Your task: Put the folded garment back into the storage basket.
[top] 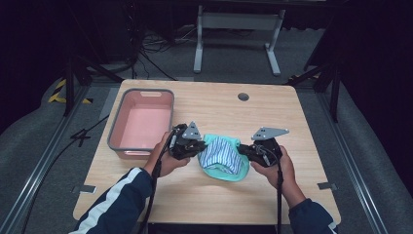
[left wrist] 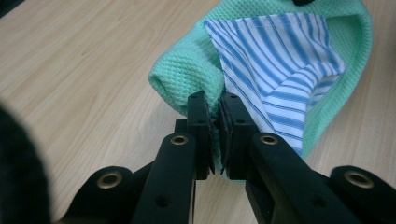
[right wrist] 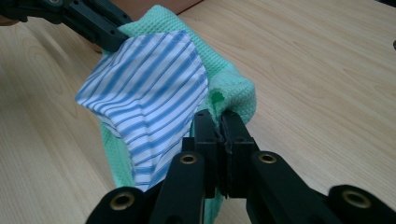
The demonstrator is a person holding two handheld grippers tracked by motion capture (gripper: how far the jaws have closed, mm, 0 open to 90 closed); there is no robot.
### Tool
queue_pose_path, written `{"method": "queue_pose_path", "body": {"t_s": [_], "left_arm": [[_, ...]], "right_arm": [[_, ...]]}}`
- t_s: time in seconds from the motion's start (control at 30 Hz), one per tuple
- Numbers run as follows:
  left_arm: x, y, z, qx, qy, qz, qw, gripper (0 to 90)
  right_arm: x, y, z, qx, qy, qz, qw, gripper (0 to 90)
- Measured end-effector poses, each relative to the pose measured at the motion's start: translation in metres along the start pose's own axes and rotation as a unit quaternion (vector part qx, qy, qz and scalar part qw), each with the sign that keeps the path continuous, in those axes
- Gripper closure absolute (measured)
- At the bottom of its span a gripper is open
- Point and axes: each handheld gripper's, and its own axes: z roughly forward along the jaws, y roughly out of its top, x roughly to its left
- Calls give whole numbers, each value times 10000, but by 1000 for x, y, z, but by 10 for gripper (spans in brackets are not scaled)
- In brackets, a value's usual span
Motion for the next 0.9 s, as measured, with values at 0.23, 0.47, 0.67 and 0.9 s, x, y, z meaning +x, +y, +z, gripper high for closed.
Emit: {"method": "queue_pose_path", "body": {"t_s": [0.23,0.47,0.67,0.9], "left_arm": [[10,2,-13,-24,113,-34,9999,837],[16,5,-24,-118,230,-36,9997,837],[25,4,-34,-218,339,-101,9991,837],[33,3,-52,-283,497,-135,9983,837]], "right_arm": [[2,19,-1,-57,-29,-153,9999,869],[7,34,-1,-155,-39,-229,9996,869],[14,55,3,-118,-148,-382,9991,869],[17,71,9,-173,-60,-437,9989,869]]}}
